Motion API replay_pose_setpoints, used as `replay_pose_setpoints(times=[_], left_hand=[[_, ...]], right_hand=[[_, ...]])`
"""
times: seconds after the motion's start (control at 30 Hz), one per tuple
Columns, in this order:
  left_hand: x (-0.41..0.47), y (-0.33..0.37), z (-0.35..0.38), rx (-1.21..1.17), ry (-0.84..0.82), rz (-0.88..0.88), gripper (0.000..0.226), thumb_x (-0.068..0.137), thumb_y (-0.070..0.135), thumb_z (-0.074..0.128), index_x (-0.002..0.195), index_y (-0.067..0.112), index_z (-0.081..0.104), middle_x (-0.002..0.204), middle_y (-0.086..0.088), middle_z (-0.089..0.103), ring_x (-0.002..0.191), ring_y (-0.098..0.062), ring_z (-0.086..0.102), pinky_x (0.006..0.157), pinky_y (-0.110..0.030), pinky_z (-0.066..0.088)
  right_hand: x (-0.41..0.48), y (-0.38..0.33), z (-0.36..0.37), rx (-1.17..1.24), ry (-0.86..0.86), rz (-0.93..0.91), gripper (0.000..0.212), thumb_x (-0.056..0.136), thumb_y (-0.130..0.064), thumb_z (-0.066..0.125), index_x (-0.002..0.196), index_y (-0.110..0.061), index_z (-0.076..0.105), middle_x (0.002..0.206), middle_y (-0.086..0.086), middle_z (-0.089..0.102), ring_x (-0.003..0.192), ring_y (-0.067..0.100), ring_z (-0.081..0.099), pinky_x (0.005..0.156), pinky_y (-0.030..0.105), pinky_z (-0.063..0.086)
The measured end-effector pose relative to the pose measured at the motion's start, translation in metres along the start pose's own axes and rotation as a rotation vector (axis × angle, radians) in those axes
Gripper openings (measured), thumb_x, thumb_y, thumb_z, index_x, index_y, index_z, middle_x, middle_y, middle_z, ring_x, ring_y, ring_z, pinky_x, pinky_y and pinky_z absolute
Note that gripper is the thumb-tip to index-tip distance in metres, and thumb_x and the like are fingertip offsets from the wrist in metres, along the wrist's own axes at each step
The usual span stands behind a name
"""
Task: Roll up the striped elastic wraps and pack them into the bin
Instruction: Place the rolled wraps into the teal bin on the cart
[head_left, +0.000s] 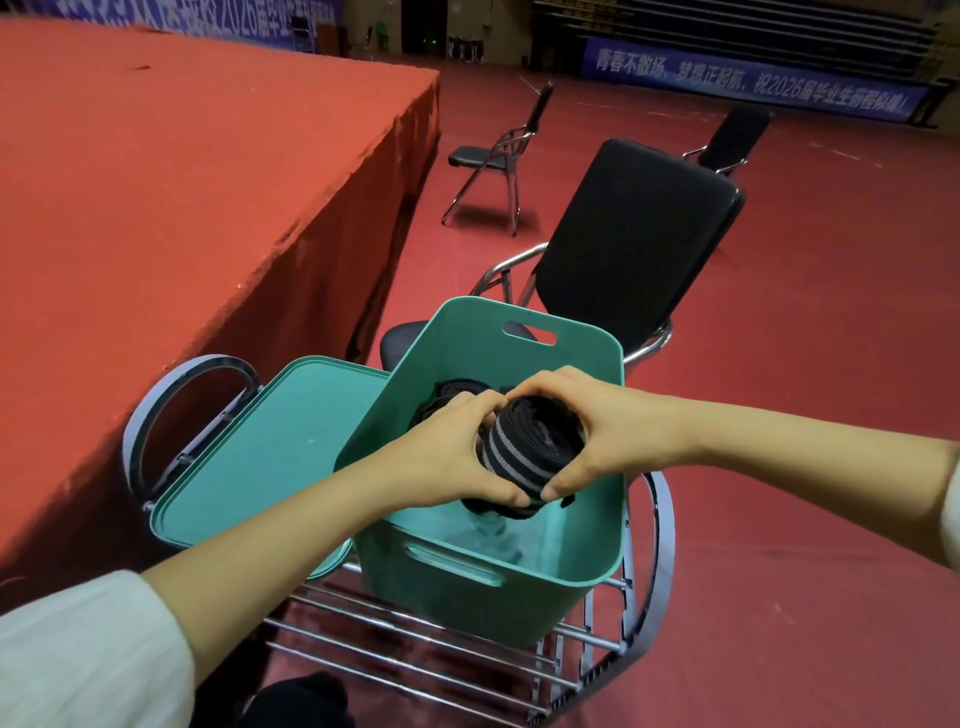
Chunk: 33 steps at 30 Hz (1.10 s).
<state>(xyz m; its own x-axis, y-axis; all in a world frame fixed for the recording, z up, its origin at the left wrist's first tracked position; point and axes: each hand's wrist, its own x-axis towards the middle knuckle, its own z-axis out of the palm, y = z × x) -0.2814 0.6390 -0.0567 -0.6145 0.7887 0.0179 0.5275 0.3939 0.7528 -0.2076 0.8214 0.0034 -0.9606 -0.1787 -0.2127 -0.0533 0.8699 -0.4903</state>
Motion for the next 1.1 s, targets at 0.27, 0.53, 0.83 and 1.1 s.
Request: replay_pose_setpoints(times=[0.27, 0.53, 0.83, 1.1], left_hand=[[0.005, -0.015, -0.019, 0.236, -0.029, -0.003, 0.098, 0.064, 0.049, 0.083, 0.146, 0.031, 0.032, 0.13, 0.002, 0.05, 0.123, -0.017, 0.045, 0.108, -0.037, 0.036], [-0.007, -0.042, -0.053, 0.661, 0.18, -0.032, 0.073, 0.076, 0.058, 0.067, 0.14, 0.036, 0.042, 0.147, 0.004, 0.031, 0.137, -0.019, 0.02, 0.117, -0.042, 0.015], [-0.002, -0.063, -0.05, 0.438, 0.095, -0.048, 0.075, 0.075, 0.05, 0.074, 0.14, 0.037, 0.039, 0.155, 0.005, 0.003, 0.142, -0.018, 0.011, 0.116, -0.037, 0.02], [-0.001, -0.067, -0.046, 0.4, 0.076, -0.043, 0.072, 0.076, 0.047, 0.074, 0.138, 0.039, 0.038, 0.156, 0.009, -0.006, 0.144, -0.015, 0.008, 0.117, -0.037, 0.02]], right_hand=[[0.004, 0.009, 0.008, -0.22, 0.068, 0.133, 0.062, 0.059, -0.046, 0.084, 0.102, -0.035, 0.041, 0.103, -0.002, 0.05, 0.091, 0.02, 0.056, 0.082, 0.038, 0.05], [0.043, 0.008, 0.024, -0.325, -0.1, 0.316, 0.068, 0.066, -0.031, 0.083, 0.119, -0.023, 0.041, 0.103, 0.004, 0.038, 0.085, 0.03, 0.056, 0.066, 0.029, 0.044], [0.079, 0.037, 0.051, -0.209, -0.183, 0.631, 0.099, 0.071, -0.018, 0.082, 0.147, -0.02, 0.018, 0.143, 0.018, 0.021, 0.116, 0.04, 0.051, 0.08, 0.041, 0.057], [0.094, 0.054, 0.065, -0.151, -0.169, 0.662, 0.103, 0.075, -0.015, 0.08, 0.148, -0.018, 0.008, 0.15, 0.021, 0.008, 0.118, 0.041, 0.051, 0.07, 0.028, 0.043]])
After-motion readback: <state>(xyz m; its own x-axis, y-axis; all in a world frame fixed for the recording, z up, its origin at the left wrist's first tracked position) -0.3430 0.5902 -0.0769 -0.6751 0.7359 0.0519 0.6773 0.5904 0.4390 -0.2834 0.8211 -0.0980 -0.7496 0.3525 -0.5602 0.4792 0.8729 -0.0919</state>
